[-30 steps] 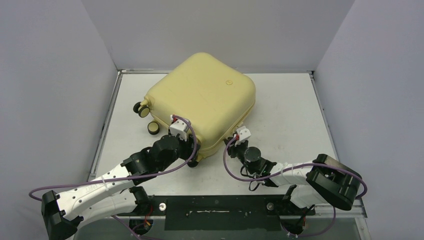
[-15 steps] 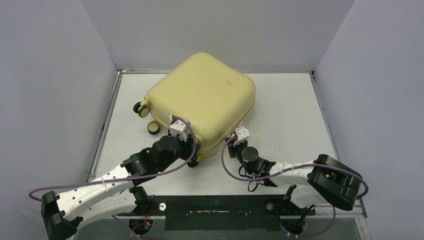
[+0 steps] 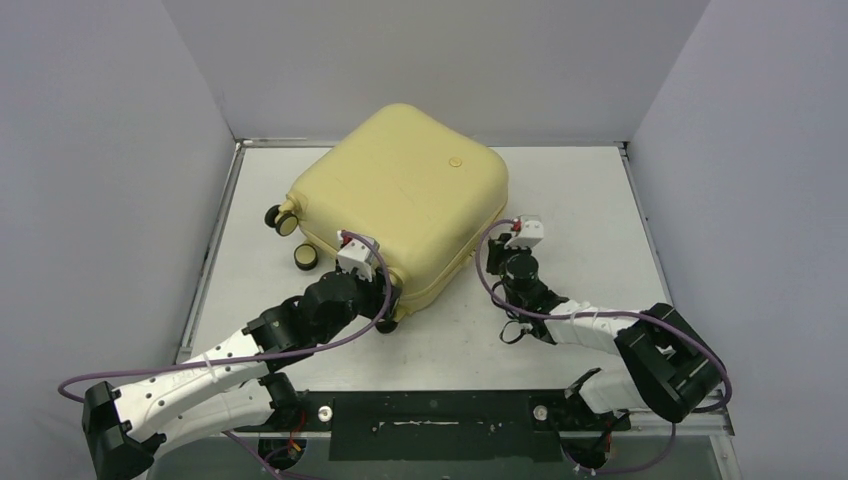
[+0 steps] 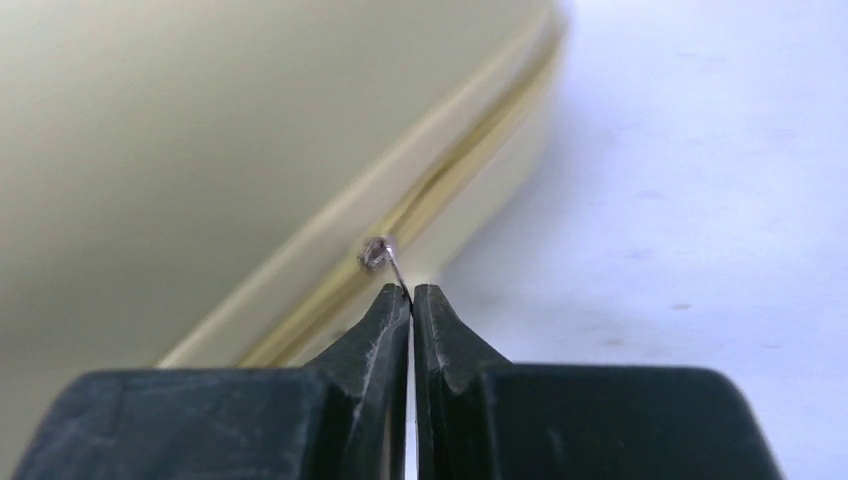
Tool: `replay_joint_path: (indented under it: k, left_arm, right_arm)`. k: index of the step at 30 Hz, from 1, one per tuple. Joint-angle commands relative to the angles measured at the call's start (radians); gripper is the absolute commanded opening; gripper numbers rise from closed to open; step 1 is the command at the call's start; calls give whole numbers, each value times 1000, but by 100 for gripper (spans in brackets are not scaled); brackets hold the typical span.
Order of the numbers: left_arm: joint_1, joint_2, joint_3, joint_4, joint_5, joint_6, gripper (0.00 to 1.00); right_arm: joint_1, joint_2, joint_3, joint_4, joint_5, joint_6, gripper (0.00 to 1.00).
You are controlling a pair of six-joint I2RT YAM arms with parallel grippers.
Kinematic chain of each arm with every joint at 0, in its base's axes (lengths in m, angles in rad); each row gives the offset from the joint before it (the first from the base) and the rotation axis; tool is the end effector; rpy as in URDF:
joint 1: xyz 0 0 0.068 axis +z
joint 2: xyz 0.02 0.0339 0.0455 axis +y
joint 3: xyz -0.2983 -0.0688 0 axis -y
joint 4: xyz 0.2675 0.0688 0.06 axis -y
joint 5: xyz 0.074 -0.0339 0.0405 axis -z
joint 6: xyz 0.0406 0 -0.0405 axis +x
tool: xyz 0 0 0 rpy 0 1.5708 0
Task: Pack the luggage
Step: Zip the luggage at the center of the board.
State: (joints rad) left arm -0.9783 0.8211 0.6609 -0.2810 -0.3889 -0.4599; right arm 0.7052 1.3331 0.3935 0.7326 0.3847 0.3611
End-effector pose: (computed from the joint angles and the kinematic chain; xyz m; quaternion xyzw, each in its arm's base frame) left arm 0.1196 -0.1501 0.3007 0.1125 0.8276 -0.2231 0.5026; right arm 0.2119 0.1604 0.1999 -0.0118 0.7714 0.1866 0.6082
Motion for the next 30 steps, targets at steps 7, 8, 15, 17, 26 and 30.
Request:
replay_joint_path:
  k: [7,8,15,17,26,30]
  left_arm:
    - [32,-41,-15,-182,-191,-14,0]
    - [30,-41,-15,-181,-190,-14,0]
    - [18,-64,-14,-193,-216,-17,0]
    - [14,-64,-14,-195,-219,-16,0]
    - [-6,-88,-6,-236,-288,-50,0]
    - [-5,-106,-3,-260,-334,-76,0]
  right_arm:
    - [-254,95,86,88,110,-121,0]
    - [-261,99,92,90,99,-133,0]
    - [-422,123,140,72,16,-103,0]
    - [-449,145,170,76,-36,-129,0]
    - [-404,8,43,62,-329,-134,50]
    - [-345,15,-27,173,-372,-125,56]
